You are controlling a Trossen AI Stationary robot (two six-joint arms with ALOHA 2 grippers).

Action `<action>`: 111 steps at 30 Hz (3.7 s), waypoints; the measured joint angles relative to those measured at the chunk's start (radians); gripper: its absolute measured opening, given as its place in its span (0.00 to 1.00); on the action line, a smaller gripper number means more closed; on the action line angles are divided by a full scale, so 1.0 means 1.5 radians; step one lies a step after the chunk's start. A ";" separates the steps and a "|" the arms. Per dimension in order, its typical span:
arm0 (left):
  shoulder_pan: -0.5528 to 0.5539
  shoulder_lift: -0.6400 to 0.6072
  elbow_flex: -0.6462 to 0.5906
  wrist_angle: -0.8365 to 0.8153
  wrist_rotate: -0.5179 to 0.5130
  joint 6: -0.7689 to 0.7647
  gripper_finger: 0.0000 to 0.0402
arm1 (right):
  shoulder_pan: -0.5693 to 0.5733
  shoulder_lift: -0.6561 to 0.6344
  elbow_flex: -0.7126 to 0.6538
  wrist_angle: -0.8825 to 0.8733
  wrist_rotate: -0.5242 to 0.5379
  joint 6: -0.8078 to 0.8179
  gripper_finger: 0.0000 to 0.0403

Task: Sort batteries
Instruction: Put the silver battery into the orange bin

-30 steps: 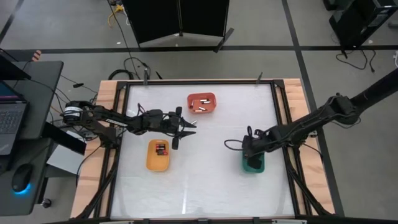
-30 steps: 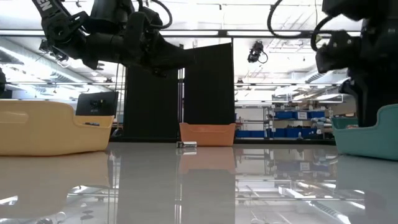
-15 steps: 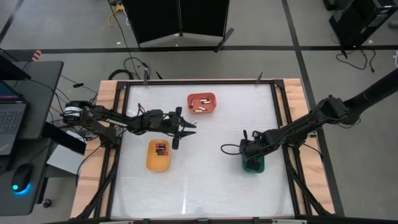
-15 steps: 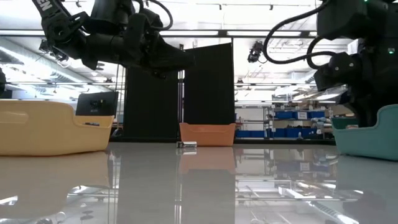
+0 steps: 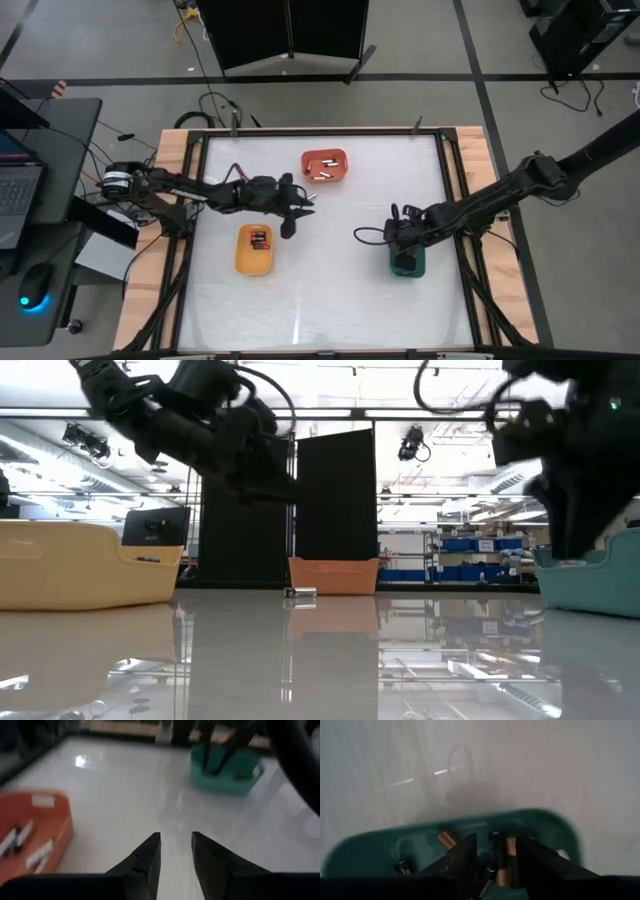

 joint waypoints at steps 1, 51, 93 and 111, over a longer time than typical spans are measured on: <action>0.000 0.000 0.012 -0.042 -0.006 -0.009 0.28 | 0.001 -0.003 0.012 -0.012 0.012 -0.004 0.37; 0.037 0.247 0.043 -0.014 -0.179 -0.087 0.22 | -0.004 -0.012 0.095 -0.069 0.131 -0.107 0.39; 0.237 0.184 0.359 -0.471 0.036 0.204 0.12 | -0.021 -0.012 0.095 -0.041 0.170 -0.136 0.36; 0.282 0.354 0.498 -0.588 0.033 0.242 0.12 | -0.162 -0.012 0.095 0.112 0.174 -0.325 0.28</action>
